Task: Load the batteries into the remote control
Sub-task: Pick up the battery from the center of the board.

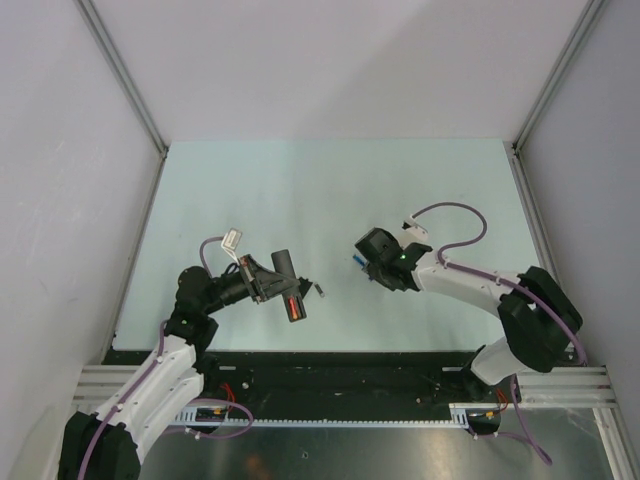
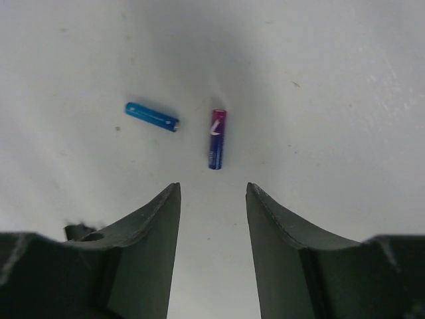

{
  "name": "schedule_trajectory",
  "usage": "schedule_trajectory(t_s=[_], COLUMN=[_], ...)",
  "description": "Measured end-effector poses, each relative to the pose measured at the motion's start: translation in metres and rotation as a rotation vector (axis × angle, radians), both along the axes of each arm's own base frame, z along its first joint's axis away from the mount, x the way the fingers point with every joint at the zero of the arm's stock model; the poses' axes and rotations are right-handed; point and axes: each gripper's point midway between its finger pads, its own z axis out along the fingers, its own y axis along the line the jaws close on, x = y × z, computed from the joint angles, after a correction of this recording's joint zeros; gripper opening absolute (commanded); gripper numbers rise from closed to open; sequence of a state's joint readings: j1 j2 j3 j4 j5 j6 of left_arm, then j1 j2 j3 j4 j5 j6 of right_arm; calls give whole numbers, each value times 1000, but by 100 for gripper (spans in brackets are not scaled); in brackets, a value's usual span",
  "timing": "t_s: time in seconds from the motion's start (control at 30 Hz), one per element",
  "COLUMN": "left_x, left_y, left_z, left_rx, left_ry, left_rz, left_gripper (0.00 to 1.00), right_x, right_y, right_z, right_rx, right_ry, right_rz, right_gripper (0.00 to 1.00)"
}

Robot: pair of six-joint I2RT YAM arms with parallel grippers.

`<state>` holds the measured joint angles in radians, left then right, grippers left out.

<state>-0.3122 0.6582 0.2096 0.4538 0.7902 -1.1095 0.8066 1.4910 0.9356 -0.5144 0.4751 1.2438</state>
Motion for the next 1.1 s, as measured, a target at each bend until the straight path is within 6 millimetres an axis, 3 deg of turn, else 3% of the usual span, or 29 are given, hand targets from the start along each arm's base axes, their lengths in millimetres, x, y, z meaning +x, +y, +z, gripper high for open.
schedule_trajectory(t_s=[0.13, 0.63, 1.1], left_x=[0, -2, -3], left_y=[0, -2, -2], left_z=[0, -2, -4], left_rx=[0, 1, 3], left_ry=[0, 3, 9], left_rz=[-1, -9, -10], left_gripper=[0, 0, 0], right_x=[-5, -9, 1], right_y=[-2, -2, 8], right_z=[-16, -46, -41], right_rx=[-30, -95, -86], right_ry=[43, 104, 82], right_rz=[-13, 13, 21], right_gripper=[48, 45, 44])
